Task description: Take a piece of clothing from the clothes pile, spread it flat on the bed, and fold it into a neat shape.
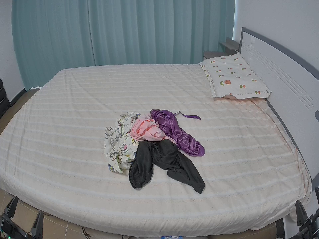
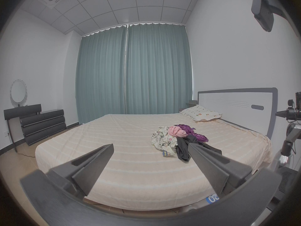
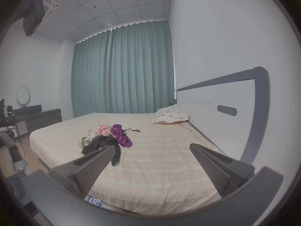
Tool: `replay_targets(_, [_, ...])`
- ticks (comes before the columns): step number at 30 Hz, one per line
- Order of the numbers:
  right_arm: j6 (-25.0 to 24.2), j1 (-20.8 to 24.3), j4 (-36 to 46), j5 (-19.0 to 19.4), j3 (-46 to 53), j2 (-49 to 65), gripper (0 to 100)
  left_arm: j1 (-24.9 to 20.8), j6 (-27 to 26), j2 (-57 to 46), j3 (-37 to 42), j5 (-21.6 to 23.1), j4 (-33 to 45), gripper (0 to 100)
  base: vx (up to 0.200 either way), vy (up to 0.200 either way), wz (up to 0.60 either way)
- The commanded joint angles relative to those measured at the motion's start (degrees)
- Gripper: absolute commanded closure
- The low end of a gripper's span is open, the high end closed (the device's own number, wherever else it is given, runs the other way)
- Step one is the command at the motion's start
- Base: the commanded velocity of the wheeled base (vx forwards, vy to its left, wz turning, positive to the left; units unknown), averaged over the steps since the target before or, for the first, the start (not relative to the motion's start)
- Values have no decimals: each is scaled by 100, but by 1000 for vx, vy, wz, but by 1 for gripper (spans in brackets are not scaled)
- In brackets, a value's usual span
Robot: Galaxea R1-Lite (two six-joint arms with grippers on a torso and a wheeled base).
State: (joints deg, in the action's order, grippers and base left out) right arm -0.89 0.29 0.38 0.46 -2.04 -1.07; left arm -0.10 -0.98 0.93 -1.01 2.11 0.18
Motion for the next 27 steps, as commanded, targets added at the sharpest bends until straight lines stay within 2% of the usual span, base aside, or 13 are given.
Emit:
replay_targets(1, [-553, 59, 226, 367, -1449, -1097, 0, 1, 1, -84, 84, 0, -1, 0, 0, 0, 0])
replay_targets(3, [-421, 67, 472, 1044, -1405, -2547, 0, 1, -8, -84, 84, 0, -1, 0, 0, 0, 0])
replay_targets(5, [-412, 85, 384, 1307, -1440, -3250, 0, 1, -8, -84, 84, 0, -1, 0, 0, 0, 0])
replay_targets(6, [-421, 103, 85, 1544, -1572, -4226, 0, 1, 10, -84, 84, 0, 8, 0, 0, 0, 0])
replay_targets(9, [-456, 120, -662, 1650, -1844, -5623, 0, 1, 1, -84, 84, 0, 8, 0, 0, 0, 0])
replay_targets(10, [-456, 129, -706, 1641, -1862, -5702, 0, 1, 1, -84, 84, 0, 8, 0, 0, 0, 0])
replay_targets(12, [-632, 437, -1664, 1597, -2082, -7258, 0, 1, 10, -84, 84, 0, 8, 0, 0, 0, 0])
replay_targets(13, [-649, 454, -1725, 1597, -2090, -7319, 0, 1, 10, -84, 84, 0, -1, 0, 0, 0, 0])
replay_targets(17, [-1308, 1034, -2877, 1193, -2495, -9069, 0, 1, 18, -75, 84, 0, -1, 0, 0, 0, 0])
replay_targets(18, [-1308, 1034, -2877, 1193, -2495, -9069, 0, 1, 18, -75, 84, 0, -1, 0, 0, 0, 0])
replay_targets(19, [-1704, 1254, -3219, 947, -2758, -9763, 0, 1, 18, -75, 84, 0, -1, 0, 0, 0, 0])
replay_targets(21, [-2038, 1447, -3527, 736, -2978, -10317, 0, 1, 10, -84, 84, 0, -1, 0, 0, 0, 0])
replay_targets(27, [-2293, 1755, -3835, 191, -3628, -11398, 0, 1, -52, -84, 84, 0, -9, 0, 0, 0, 0])
